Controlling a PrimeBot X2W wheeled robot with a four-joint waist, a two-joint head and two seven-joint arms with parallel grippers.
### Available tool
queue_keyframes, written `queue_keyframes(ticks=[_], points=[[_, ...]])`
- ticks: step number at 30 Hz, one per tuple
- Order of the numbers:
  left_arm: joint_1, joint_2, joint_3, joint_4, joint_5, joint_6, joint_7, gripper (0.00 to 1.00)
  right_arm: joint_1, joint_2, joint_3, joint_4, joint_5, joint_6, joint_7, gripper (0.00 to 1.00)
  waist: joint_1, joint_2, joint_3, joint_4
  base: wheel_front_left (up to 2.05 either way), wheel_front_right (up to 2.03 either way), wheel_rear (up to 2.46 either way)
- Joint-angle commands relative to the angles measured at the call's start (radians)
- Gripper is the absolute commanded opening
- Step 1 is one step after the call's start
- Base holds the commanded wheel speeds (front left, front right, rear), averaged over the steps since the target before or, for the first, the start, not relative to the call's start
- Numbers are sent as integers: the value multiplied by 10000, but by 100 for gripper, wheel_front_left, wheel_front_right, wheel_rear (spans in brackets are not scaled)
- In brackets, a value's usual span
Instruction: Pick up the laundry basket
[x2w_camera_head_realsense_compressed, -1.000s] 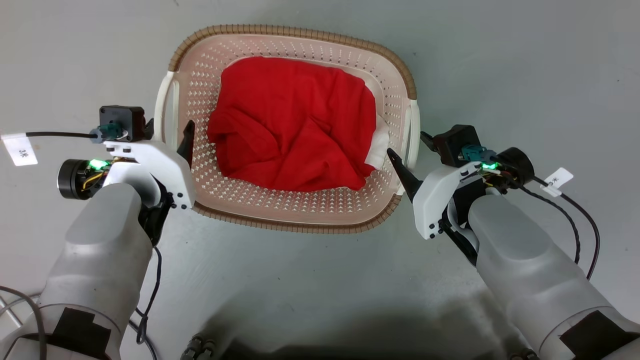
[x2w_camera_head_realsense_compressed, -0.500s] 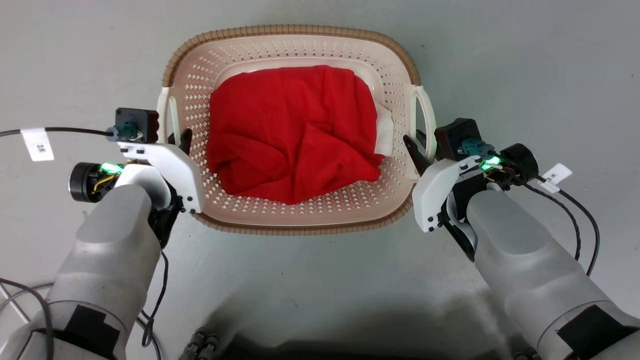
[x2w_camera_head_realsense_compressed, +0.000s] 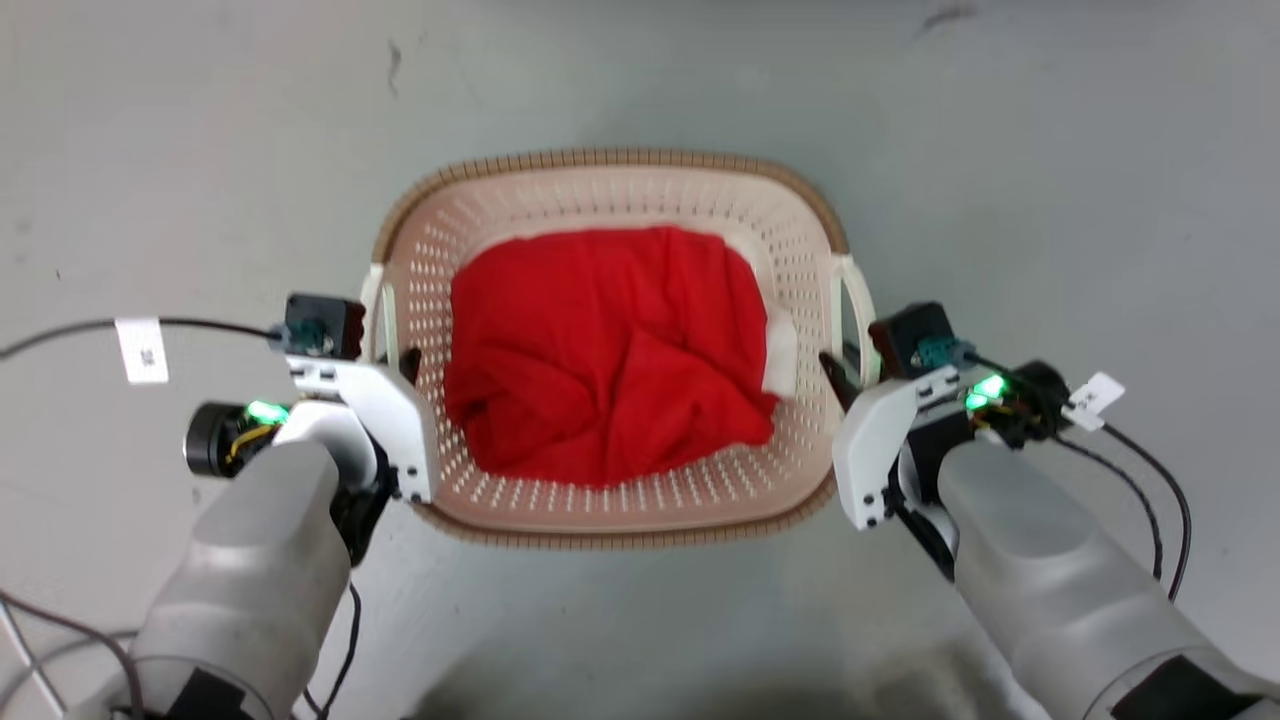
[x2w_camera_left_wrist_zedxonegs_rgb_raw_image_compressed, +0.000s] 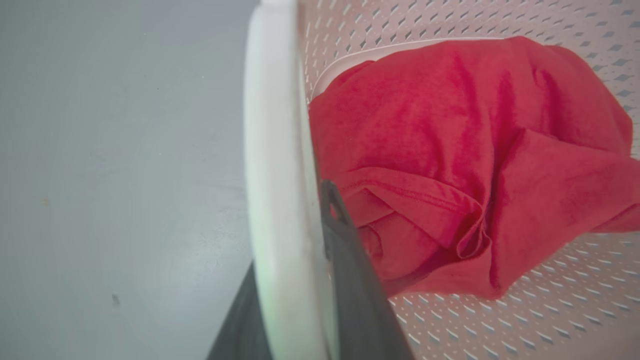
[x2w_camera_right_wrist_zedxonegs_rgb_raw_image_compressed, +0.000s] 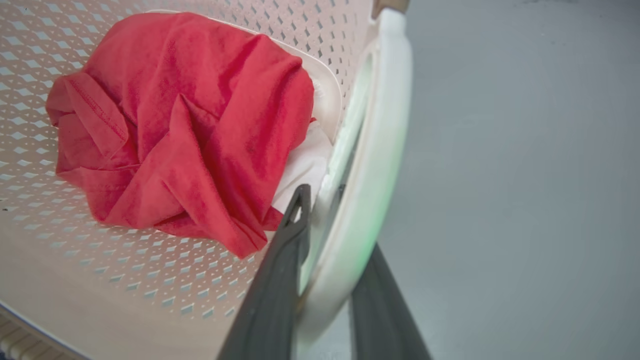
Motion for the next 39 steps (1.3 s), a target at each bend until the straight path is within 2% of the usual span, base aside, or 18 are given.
queue_keyframes(ticks=[1,12,27,39], points=[[193,126,-89,-72,-119,11,38,0,252,-30,142,33,59,52,75,0,0,0,-666,-149,0,0,0],[1445,251,-734,-524,-1432,11,720,0,1383,-42,656,175,774,46,754,0,0,0,-2876,-548,0,0,0],[2367,346,-2045,-802,-2411,-11,2064,0,2287,-56,1209,475,1708,40,2238,0,0,0,-5379,-948,0,0,0],[2858,13,-2781,-724,-3072,-48,2848,0,2583,-65,1435,726,1862,28,2620,0,0,0,-6856,-1055,0,0,0]])
